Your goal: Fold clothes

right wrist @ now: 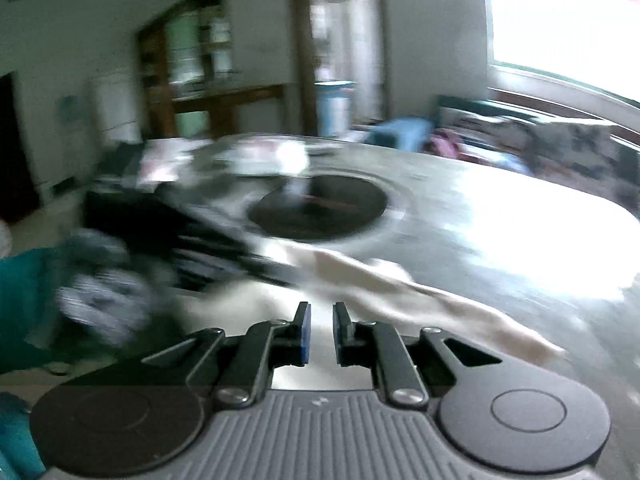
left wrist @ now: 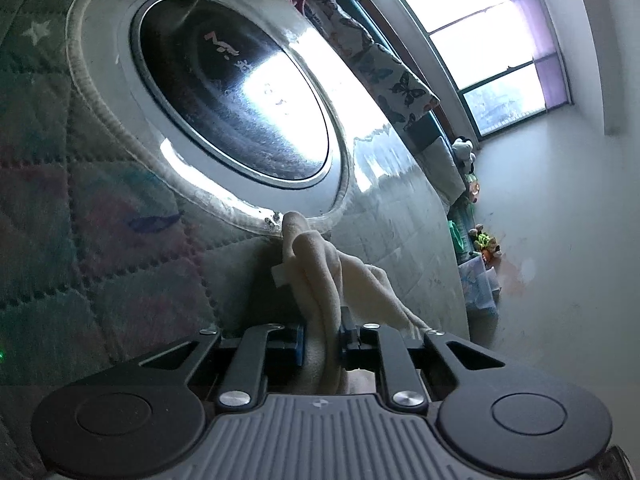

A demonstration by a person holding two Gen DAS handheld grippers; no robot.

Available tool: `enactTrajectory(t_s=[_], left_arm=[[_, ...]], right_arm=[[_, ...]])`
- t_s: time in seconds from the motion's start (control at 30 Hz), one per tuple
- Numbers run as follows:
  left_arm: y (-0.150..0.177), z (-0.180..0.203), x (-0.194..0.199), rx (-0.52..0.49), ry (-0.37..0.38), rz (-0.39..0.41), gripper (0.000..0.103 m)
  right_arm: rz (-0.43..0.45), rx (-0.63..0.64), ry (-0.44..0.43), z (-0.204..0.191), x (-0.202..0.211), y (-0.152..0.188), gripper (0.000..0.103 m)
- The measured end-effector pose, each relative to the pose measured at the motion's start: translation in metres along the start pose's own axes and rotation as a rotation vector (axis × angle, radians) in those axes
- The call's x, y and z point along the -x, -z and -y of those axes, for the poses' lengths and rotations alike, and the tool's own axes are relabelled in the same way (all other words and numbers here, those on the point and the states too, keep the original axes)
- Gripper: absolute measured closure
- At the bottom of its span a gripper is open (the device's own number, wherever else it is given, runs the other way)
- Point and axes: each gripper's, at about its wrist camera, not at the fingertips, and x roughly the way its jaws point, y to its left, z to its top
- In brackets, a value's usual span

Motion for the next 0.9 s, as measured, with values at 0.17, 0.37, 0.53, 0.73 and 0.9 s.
enactTrajectory(t_s=[0.17, 0.37, 0.53, 0.73, 0.9], left_arm=[[0.003, 0.005, 0.0, -0.038, -0.015, 0.003, 0.086], [0.005, 0.011, -0.002, -0.072, -0.028, 0.005, 0.086], [0.008, 0.016, -0.003, -0.1, -0.04, 0.009, 0.086], [0.011, 0.027, -0.005, -0.157, -0.056, 0.02, 0.086], [0.01, 0.04, -0.007, -0.213, -0.058, 0.02, 0.087]], right_arm=[[-0.008, -0.147, 0.185, 0.055, 0.005, 0.019, 0.078], [0.0, -0.329, 0.252, 0.102, 0.003, 0.037, 0.07], [0.004, -0.439, 0.211, 0.12, -0.009, 0.052, 0.069], [0.014, -0.423, 0.196, 0.115, -0.012, 0.051, 0.085], [0.038, -0.431, 0.188, 0.111, -0.007, 0.049, 0.093]])
